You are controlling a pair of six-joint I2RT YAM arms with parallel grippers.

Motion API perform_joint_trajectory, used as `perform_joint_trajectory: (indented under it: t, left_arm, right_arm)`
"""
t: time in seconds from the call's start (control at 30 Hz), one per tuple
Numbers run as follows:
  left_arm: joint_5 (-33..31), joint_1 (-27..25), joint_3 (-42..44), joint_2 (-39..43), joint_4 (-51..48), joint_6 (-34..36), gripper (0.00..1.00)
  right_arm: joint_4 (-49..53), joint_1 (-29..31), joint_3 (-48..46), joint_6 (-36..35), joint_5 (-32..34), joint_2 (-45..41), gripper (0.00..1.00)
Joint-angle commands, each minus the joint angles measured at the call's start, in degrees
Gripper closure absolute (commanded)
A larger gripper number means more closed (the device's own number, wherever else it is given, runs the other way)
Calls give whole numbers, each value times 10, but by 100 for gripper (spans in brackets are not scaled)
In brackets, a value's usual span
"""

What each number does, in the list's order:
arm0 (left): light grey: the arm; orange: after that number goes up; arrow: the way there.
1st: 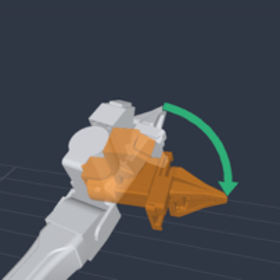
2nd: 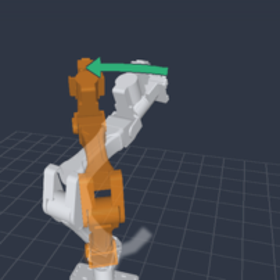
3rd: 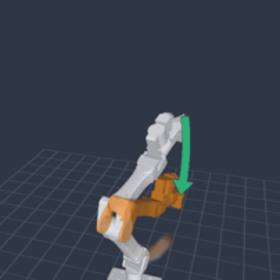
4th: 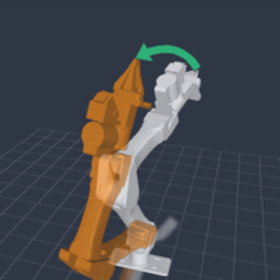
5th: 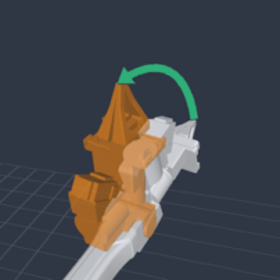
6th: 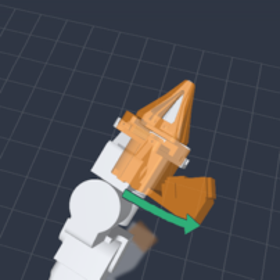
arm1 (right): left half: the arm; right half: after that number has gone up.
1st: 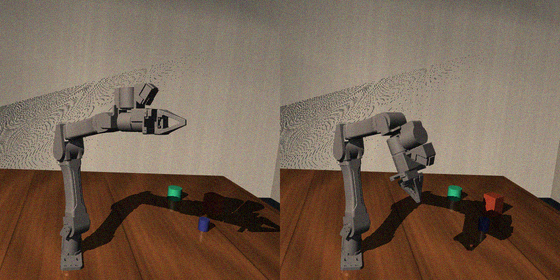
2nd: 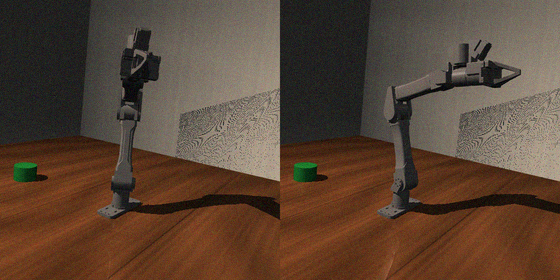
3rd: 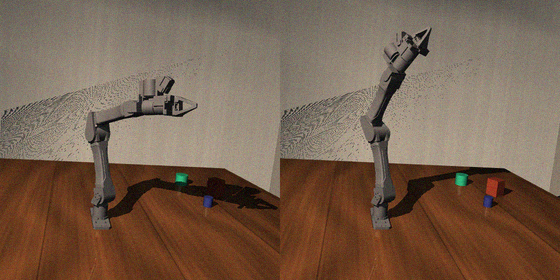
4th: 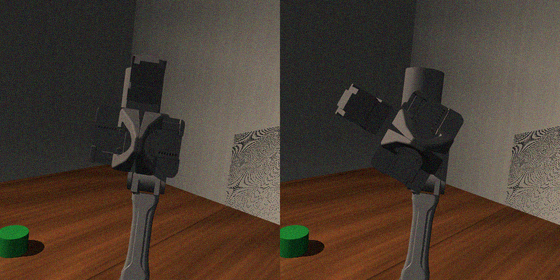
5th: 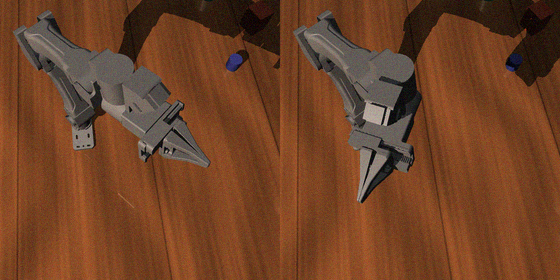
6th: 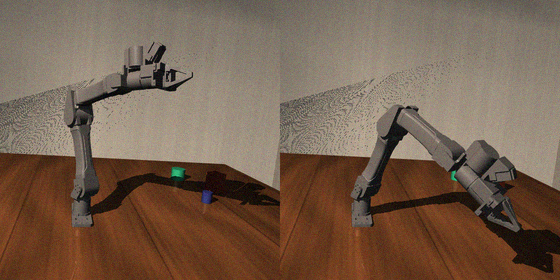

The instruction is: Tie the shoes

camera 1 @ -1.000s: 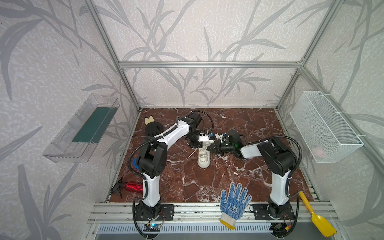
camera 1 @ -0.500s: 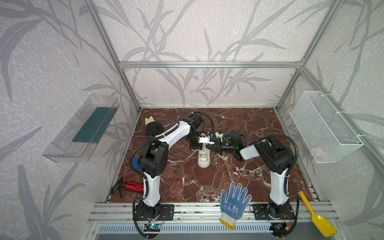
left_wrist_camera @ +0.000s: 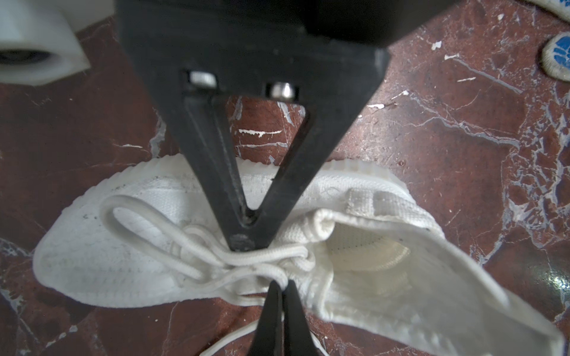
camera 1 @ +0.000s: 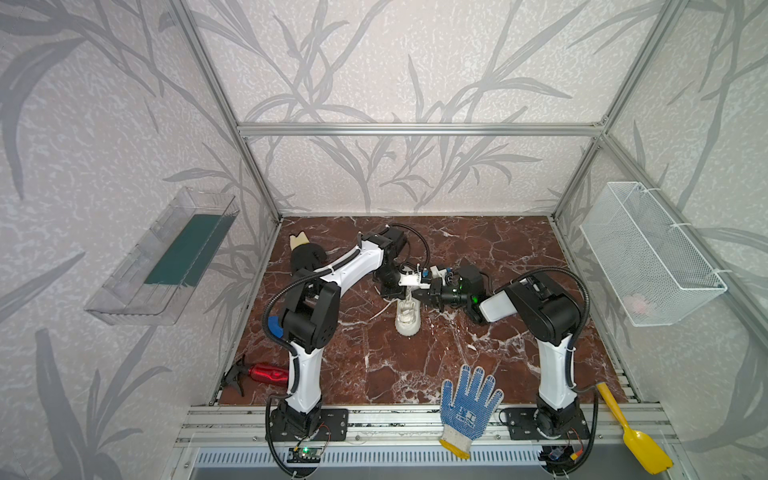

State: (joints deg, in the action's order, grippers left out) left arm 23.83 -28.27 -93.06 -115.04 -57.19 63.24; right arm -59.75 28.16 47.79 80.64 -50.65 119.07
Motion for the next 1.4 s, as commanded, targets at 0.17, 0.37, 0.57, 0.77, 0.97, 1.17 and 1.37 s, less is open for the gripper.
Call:
perform_joint_trajectory:
  t: [0.17, 0.37, 0.57, 0.77, 0.97, 1.17, 1.37]
  left_arm:
    - [-8, -6, -42, -27, -49, 6, 100]
    - [-18, -10, -52, -39, -61, 6, 100]
    - [-11, -11, -49, -34, -55, -17, 100]
    - [6, -12, -48, -31, -46, -30, 100]
    - [12, -15, -45, -33, -43, -33, 100]
    - [24, -15, -44, -32, -29, -49, 100]
    - [12, -15, -45, -34, -20, -77, 100]
  right_arm:
    - [-40, 1, -3, 9, -11, 9, 89]
    - [-53, 2, -4, 18, -11, 12, 86]
    - [-49, 4, -1, 16, -12, 14, 86]
    - [-53, 6, 2, 18, -14, 22, 86]
    - [-58, 9, 7, 23, -16, 25, 86]
    - [-71, 11, 10, 33, -18, 29, 86]
    - [-76, 11, 9, 36, -22, 28, 85]
